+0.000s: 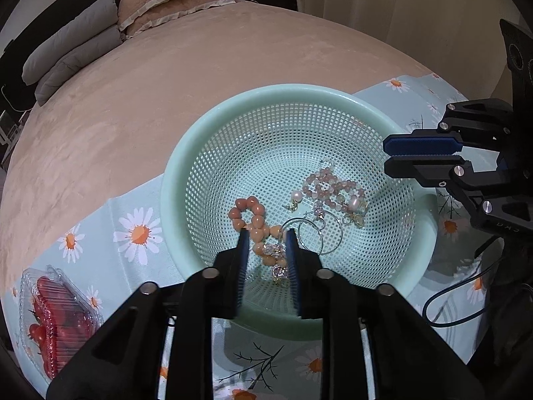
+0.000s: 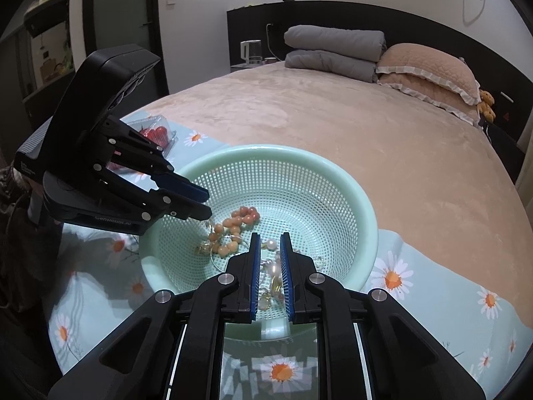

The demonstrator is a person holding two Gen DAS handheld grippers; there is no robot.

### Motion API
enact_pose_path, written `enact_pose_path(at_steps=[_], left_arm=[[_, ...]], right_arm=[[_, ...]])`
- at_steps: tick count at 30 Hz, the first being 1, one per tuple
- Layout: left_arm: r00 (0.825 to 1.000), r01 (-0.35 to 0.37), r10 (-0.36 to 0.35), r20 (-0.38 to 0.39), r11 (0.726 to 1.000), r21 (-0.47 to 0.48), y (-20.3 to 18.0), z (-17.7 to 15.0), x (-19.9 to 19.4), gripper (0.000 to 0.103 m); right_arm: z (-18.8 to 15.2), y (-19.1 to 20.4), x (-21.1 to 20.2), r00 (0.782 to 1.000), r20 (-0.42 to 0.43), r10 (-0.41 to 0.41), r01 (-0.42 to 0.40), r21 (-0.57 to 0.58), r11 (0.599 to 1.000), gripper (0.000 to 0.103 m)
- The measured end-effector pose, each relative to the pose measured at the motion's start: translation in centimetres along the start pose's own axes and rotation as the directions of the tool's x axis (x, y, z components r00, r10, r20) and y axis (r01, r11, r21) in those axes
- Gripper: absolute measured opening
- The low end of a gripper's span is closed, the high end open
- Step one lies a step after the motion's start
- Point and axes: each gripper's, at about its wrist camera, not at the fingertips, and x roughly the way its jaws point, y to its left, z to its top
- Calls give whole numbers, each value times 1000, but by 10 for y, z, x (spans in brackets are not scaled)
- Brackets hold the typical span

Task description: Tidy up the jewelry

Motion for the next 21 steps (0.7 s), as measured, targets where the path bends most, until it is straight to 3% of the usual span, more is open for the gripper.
enact_pose_path(at_steps=[1,2,3,4,5,7,9,18,21], left_arm=[[1000,-10,11,9,1000,-9,1,0,-3,69],[1000,-12,12,27,1000,-16,2,0,-7,82],[999,-22,23,45,999,-25,3,0,-13,86],[997,-37,39,60,999,-36,5,0,-19,91],[996,-51,55,73,997,-49,8,0,-24,93],[993,-67,73,92,995,-73,13,-1,-34,93],[990,-85,95,106,992,-97,18,-2,-43,93],[959,-167,200,199,971,-171,16,-16,-102,97],[948,-158,209,241,963,-217,16,-22,-128,97]], right_arm=[[0,0,-2,1000,5,-12,12,1,1000,30],[0,-1,-5,999,17,-37,37,4,999,40],[1,-2,-10,998,36,-56,55,14,998,57],[1,-3,-15,996,60,-63,62,25,998,63],[2,-4,-22,994,84,-68,65,33,997,64],[3,-4,-33,989,117,-93,88,48,995,79],[7,-2,-44,980,147,-133,126,52,991,84],[24,28,-92,956,220,-196,200,4,980,90],[25,41,-110,940,252,-231,235,13,972,94]])
